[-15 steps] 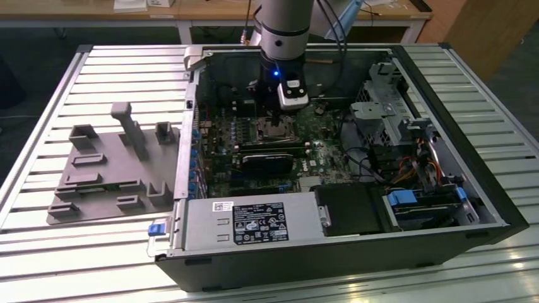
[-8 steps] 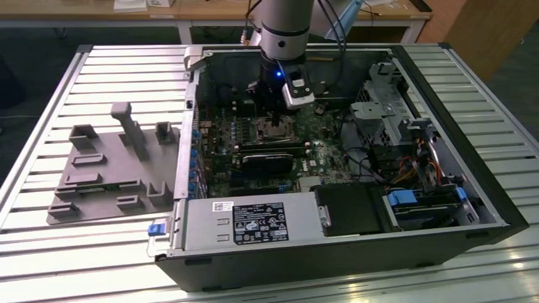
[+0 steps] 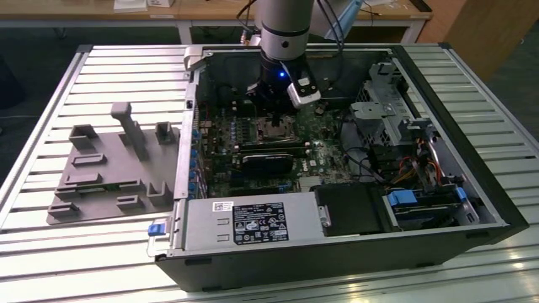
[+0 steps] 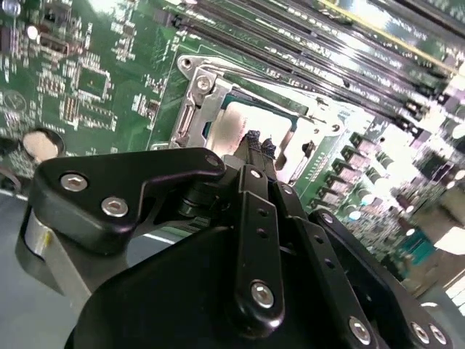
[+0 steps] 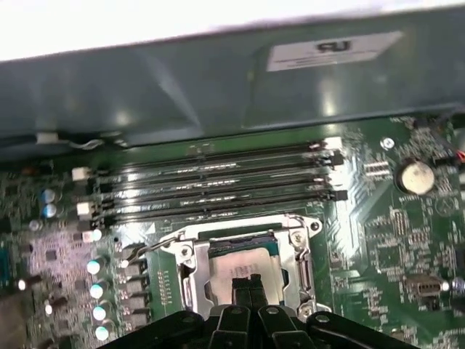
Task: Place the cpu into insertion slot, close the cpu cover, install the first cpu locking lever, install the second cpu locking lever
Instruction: 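Close the cpu cover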
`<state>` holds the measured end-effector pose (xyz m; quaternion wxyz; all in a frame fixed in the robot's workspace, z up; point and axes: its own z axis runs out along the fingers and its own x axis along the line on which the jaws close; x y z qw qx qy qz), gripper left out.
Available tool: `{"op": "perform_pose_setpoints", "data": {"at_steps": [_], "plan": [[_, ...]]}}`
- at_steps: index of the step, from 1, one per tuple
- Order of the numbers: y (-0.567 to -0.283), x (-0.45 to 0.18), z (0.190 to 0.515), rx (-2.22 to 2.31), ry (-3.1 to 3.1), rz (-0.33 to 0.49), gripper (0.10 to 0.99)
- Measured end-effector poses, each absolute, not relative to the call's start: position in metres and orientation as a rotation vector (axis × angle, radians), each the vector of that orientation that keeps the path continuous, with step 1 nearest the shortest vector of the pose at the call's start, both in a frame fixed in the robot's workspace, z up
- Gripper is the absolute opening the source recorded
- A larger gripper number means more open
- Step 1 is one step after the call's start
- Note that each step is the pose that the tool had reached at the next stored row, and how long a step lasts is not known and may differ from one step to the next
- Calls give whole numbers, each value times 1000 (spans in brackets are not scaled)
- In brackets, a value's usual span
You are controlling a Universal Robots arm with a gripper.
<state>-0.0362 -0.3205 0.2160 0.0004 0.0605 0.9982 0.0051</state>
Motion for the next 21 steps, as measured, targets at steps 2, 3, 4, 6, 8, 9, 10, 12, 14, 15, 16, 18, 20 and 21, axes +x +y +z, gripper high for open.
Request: {"op": "perform_pose_setpoints", "data": {"at_steps": [2,3,4,6,8,9,10,12,14,15,16,18,20,21], "plan": [[-320,-36,216,137,3137,16,102],[-320,-36,216,117,3137,16,102],[-320,-36,216,101,3134,17,102],[-321,-36,216,82,3124,17,102],[-321,-36,216,68,3110,18,102],[-321,-37,216,60,3107,18,102],[-320,-37,215,57,3107,18,102],[-321,-37,215,57,3107,18,102],[-321,-38,215,73,3107,17,102],[-321,-39,215,81,3106,17,102],[-321,-40,215,88,3106,17,102],[-321,-43,215,99,3106,17,102],[-321,-47,214,106,3105,17,102],[-321,-49,214,109,3105,17,102]]}}
